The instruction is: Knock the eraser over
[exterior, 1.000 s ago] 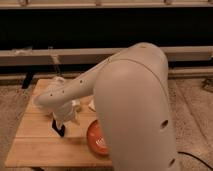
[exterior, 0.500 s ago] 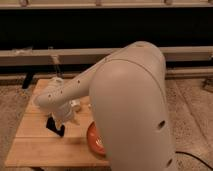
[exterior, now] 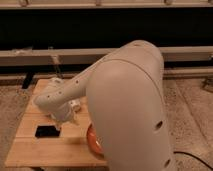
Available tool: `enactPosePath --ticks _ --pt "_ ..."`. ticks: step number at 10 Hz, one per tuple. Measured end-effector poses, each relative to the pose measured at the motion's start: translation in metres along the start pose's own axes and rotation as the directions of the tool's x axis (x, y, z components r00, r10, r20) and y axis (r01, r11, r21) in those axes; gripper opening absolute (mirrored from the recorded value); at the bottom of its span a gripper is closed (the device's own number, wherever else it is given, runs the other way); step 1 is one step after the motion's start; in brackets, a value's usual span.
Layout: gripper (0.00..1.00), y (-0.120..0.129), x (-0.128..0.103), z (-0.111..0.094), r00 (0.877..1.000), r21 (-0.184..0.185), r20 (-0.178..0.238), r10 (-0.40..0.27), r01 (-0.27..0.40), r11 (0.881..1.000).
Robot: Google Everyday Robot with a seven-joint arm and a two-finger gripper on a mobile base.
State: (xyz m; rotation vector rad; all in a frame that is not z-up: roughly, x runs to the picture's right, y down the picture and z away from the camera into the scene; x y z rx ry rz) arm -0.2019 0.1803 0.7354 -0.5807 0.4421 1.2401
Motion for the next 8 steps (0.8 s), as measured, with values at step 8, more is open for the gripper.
enactPosePath --ticks 8 --pt "0.65 0.0021 0.0002 -0.0019 1.000 0.003 0.010 -0.011 0.011 1.000"
